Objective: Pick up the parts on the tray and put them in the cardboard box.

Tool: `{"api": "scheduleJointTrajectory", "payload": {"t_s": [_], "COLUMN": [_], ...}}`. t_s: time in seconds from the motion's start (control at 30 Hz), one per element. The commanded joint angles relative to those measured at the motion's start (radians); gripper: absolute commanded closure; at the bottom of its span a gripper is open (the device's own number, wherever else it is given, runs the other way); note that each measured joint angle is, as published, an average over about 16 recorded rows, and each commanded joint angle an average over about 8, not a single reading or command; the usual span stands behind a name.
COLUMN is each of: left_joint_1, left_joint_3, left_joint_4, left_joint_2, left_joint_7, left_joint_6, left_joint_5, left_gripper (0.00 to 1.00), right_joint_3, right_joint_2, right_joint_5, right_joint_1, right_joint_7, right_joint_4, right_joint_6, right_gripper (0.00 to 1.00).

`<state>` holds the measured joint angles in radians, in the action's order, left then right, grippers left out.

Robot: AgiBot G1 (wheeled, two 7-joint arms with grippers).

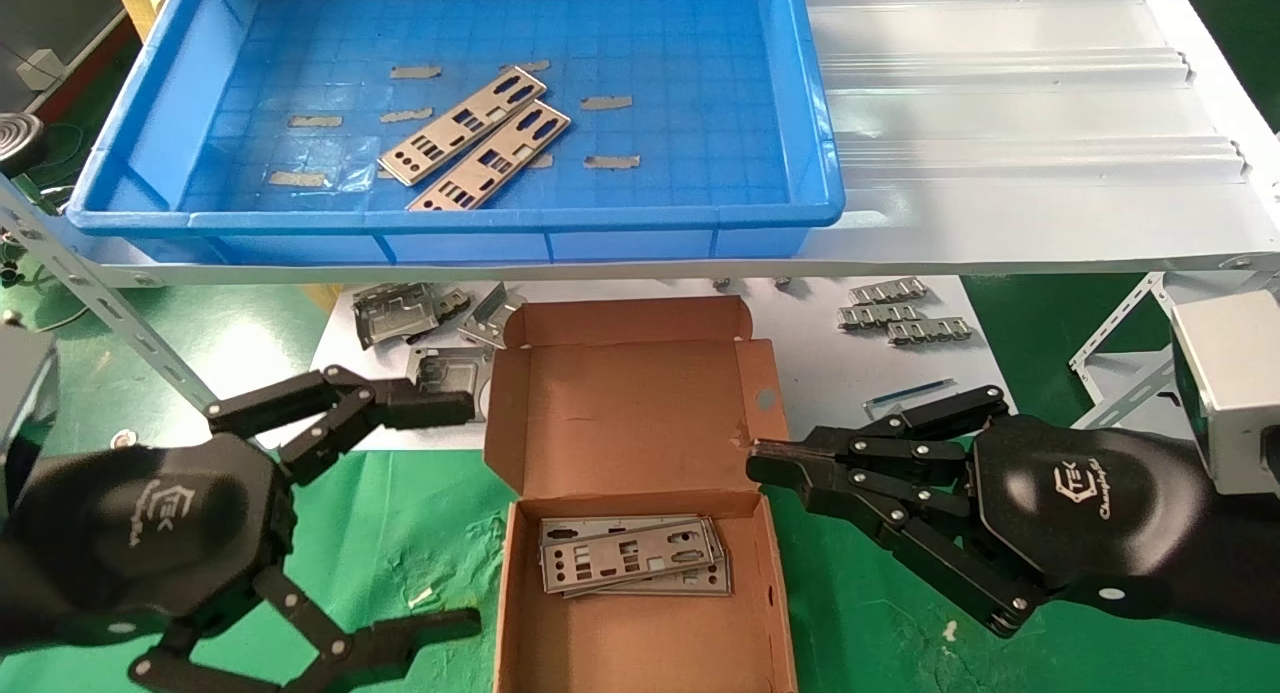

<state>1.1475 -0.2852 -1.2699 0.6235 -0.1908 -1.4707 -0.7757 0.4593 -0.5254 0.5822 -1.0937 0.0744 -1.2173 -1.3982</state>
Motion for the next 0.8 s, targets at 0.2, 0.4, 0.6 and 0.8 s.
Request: {"api": "scheduleJointTrajectory", "payload": {"t_s": [0.2, 0.4, 0.6, 0.8], "left_joint_1": [0.168, 0.39, 0.578, 0.697], "left_joint_3": [-0.028, -0.108, -0.177, -0.219], "left_joint_4": [0.066, 0.275, 0.581, 0.849], "left_joint_2": [0.042, 0.154, 0.304, 0.414], "left_joint_7": [-0.017, -0.006, 0.047, 0.094], "left_joint_6": [0.039, 0.054, 0.087, 0.14], "left_joint_5": [-0.107, -0.277, -0.409, -0.486], "left_gripper": [0.0, 0.0, 0.0, 0.0], "right_joint_3": [0.0, 0.0, 0.0, 0.0], "right_joint_2": [0.0, 0.0, 0.0, 0.0], "right_joint_5": [0.0, 0.0, 0.0, 0.0], "right_joint_1": [0.0, 0.0, 0.0, 0.0], "right_joint_7": [0.0, 0.0, 0.0, 0.0], "right_joint_4": [0.0, 0.0, 0.0, 0.0], "right_joint_6": [0.0, 0.0, 0.0, 0.0], "right_gripper": [0.99, 0.65, 0.03, 0.0]}}
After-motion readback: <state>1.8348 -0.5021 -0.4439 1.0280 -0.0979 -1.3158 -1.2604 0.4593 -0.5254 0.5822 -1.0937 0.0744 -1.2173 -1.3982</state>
